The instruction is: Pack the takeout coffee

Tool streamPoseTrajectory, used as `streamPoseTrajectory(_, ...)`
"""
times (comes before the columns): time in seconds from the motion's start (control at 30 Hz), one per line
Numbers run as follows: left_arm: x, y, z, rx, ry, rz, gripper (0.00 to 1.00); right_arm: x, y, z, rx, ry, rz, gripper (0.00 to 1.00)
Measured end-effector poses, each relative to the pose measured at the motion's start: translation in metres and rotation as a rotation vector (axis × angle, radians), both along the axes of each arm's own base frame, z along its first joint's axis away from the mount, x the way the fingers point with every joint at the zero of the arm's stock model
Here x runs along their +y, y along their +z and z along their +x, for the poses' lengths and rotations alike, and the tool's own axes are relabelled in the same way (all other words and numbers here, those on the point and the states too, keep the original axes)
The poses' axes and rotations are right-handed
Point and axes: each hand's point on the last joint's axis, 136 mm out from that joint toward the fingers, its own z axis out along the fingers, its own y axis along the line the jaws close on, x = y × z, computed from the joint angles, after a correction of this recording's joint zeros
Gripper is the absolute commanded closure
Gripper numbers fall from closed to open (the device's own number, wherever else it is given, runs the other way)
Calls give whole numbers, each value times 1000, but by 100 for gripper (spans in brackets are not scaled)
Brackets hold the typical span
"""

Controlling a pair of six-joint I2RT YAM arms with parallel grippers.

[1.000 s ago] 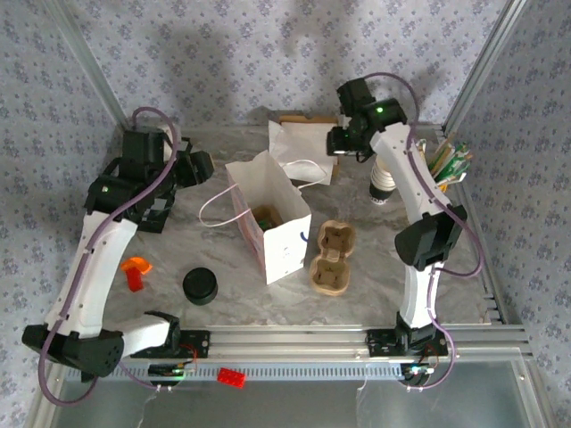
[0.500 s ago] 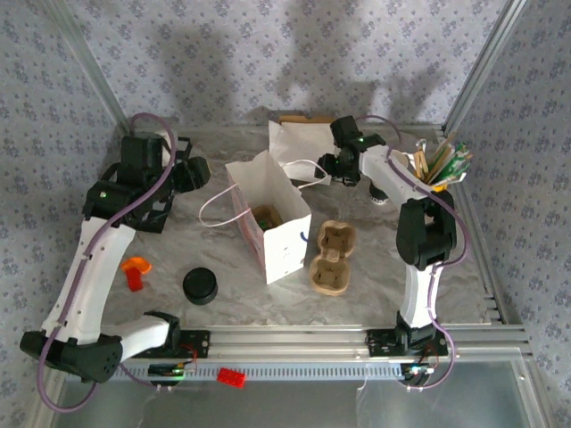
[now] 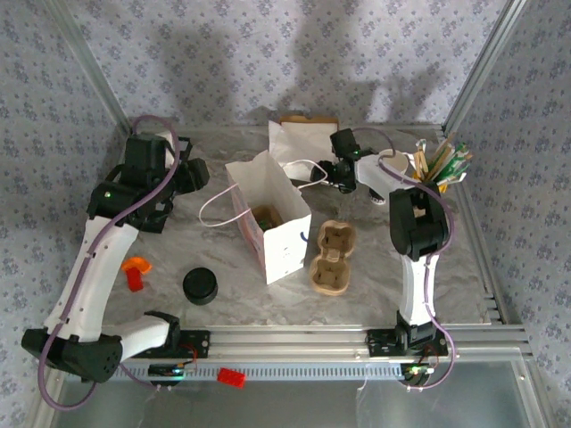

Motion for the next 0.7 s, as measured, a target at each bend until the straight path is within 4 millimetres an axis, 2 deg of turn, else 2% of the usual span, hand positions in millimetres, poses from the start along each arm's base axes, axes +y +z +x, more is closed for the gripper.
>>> streamPoseTrajectory(0.23, 6, 3, 5, -25, 29, 26, 26, 6, -12, 8, -10, 13, 21, 27)
streamPoseTrajectory(0.47, 8, 5, 7, -40, 40, 30, 25, 9, -17, 10, -13, 28, 31, 51)
streamPoseTrajectory(0.7, 7, 5, 9, -41, 40, 30, 25, 10, -13, 12, -28, 38, 28, 81)
